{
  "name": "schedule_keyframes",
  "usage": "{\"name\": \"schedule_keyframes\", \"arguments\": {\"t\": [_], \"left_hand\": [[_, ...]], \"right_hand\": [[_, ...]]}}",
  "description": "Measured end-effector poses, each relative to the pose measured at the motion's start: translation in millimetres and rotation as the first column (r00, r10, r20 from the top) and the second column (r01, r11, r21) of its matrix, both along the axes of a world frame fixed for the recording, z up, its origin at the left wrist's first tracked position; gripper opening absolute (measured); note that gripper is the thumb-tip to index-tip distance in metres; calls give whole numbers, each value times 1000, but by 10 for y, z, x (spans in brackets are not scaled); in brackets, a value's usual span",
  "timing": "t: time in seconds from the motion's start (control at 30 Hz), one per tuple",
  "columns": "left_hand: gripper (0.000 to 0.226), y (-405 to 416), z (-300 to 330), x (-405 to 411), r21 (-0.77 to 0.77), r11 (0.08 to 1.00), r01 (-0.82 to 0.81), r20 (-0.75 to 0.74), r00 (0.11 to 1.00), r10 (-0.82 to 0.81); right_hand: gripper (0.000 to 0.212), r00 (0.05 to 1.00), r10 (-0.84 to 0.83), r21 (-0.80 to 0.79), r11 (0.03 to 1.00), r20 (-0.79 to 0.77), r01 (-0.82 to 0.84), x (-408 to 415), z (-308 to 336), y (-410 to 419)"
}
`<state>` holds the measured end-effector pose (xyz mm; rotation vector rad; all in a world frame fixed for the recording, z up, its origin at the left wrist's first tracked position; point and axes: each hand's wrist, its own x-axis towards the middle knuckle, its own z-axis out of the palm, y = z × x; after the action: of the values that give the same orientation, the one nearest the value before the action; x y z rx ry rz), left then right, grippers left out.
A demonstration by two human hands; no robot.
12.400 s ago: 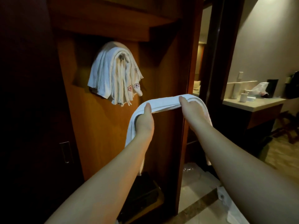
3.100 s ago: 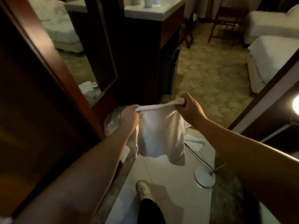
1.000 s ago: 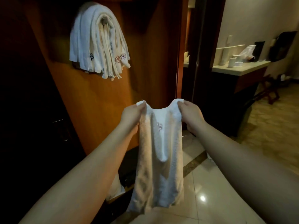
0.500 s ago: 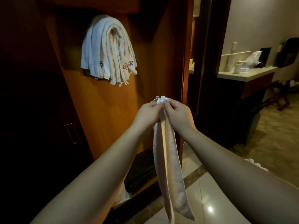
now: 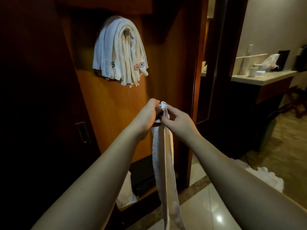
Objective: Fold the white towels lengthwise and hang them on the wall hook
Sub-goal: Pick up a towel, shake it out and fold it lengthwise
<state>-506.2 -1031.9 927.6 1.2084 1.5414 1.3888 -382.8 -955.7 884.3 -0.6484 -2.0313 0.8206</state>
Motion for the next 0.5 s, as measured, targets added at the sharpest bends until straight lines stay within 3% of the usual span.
{"name": "schedule_keyframes", "arguments": {"t": [0.23, 0.33, 0.43, 0.5], "left_hand": [[31, -7, -95, -97, 58, 998, -38, 3, 999, 38], [16, 28, -222, -214, 160, 978, -133, -190, 968, 163], [8, 75, -421, -306, 273, 903, -332, -225, 891, 395], [40, 107, -555, -356, 240, 879, -412, -230, 855, 464]], "right_hand": [[20, 982, -105, -99, 991, -160, 90, -59, -16, -93], [21, 966, -101, -153, 986, -239, 66, -34, 8, -66], [21, 945, -145, -210, 974, -294, 84, 15, 15, -17], [22, 927, -162, -252, 965, -339, 77, 62, -1, 23]]}}
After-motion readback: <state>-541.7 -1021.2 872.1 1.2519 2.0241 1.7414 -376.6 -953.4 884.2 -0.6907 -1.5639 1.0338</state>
